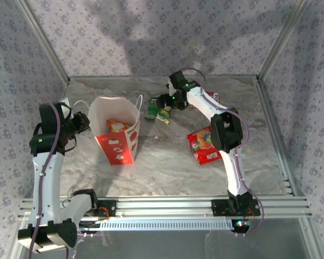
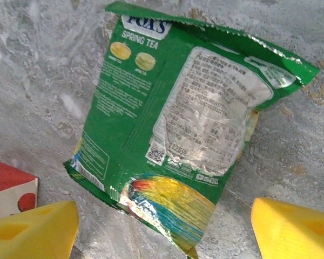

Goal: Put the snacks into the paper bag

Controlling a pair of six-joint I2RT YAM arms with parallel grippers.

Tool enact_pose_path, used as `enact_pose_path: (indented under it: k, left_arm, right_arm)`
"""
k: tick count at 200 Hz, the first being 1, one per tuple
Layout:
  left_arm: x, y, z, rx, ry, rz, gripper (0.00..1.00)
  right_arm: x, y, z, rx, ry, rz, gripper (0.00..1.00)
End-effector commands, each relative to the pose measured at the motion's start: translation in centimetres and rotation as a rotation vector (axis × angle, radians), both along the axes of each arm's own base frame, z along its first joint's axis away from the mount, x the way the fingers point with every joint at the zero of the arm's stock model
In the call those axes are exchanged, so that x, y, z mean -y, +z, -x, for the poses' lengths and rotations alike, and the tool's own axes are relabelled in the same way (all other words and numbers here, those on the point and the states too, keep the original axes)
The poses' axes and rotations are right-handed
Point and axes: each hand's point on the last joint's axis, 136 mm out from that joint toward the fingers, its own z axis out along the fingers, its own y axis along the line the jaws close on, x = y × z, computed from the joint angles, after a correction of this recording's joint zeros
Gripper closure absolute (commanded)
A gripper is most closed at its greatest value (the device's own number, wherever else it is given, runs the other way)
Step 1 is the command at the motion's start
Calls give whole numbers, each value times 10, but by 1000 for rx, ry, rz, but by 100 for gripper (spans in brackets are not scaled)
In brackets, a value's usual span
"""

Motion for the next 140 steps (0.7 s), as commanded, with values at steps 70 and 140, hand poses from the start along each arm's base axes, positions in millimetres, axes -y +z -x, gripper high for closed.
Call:
enact_pose_path:
  k: [70,140]
  left_arm:
    - [-2,8,1,22,-2,-15,90]
    - [0,8,3,25,-8,-8,90]
  right_arm:
    - [-1,-24,5,-49,-14,70,42]
    - [-2,-40,10,-64,-21,141,62]
